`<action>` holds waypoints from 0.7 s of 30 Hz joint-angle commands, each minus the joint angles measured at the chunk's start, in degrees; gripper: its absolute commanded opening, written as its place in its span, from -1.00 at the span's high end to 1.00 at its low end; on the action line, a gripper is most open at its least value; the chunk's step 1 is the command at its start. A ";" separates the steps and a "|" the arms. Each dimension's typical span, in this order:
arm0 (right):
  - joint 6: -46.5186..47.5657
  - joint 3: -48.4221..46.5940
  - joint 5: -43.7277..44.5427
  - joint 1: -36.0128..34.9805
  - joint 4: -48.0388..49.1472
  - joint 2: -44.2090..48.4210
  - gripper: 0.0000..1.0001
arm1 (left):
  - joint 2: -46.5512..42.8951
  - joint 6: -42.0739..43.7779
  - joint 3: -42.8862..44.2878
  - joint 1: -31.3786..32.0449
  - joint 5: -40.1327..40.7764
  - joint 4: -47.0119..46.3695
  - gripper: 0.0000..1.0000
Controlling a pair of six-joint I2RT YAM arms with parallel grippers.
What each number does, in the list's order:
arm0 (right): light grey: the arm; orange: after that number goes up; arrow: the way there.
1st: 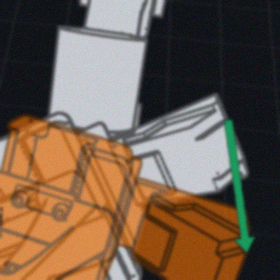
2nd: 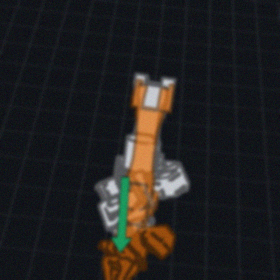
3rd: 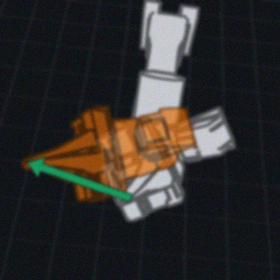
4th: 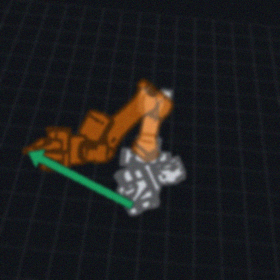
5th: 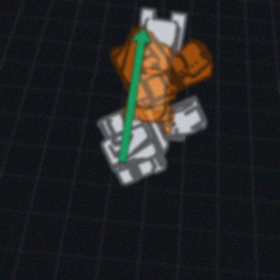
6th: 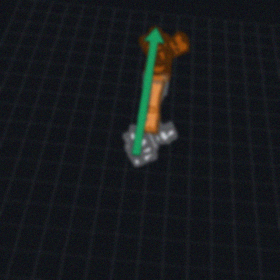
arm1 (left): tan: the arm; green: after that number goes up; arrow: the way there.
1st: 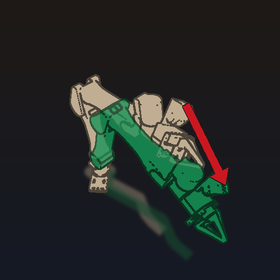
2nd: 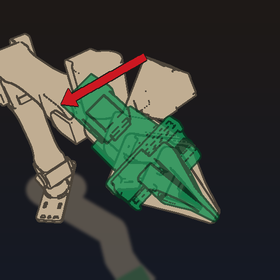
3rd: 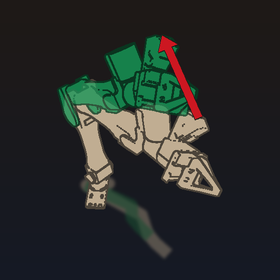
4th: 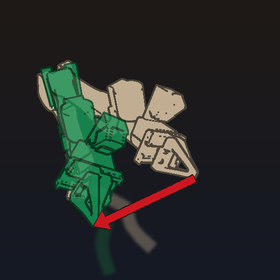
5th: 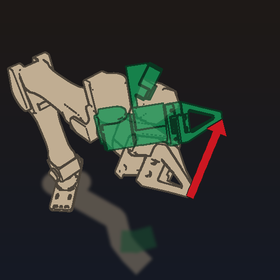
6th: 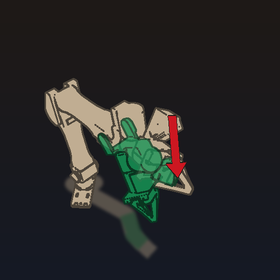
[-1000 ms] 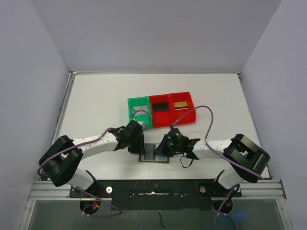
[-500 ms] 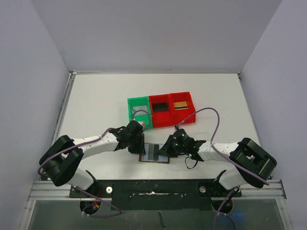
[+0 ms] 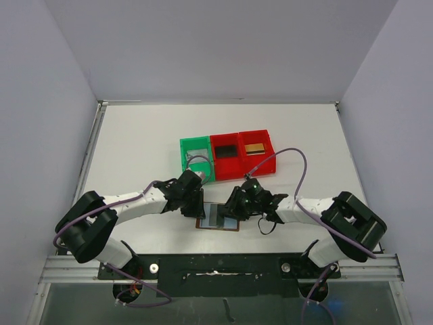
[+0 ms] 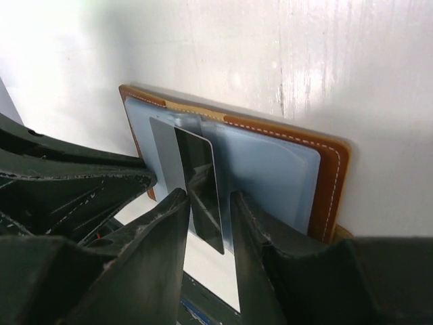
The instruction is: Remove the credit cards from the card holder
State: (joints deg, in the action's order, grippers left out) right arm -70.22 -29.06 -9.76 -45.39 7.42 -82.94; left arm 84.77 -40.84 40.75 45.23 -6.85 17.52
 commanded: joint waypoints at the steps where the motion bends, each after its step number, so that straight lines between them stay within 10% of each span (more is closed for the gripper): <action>1: 4.49 -2.87 2.01 0.41 -3.90 -2.47 0.40 | 1.33 1.04 -0.45 0.46 1.48 2.94 0.72; 9: 7.82 0.02 -0.94 2.67 -2.12 0.55 0.93 | -0.09 -0.01 -0.08 0.47 2.50 3.09 0.70; 21: 8.17 -1.69 -0.87 3.20 -5.52 -1.26 0.86 | -6.33 -1.43 8.26 0.56 6.04 1.79 0.22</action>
State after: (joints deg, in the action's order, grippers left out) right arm -62.78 -30.09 -11.81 -42.68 4.45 -83.26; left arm 82.46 -42.00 43.86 45.63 -2.81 21.30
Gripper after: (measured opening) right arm 0.065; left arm 0.367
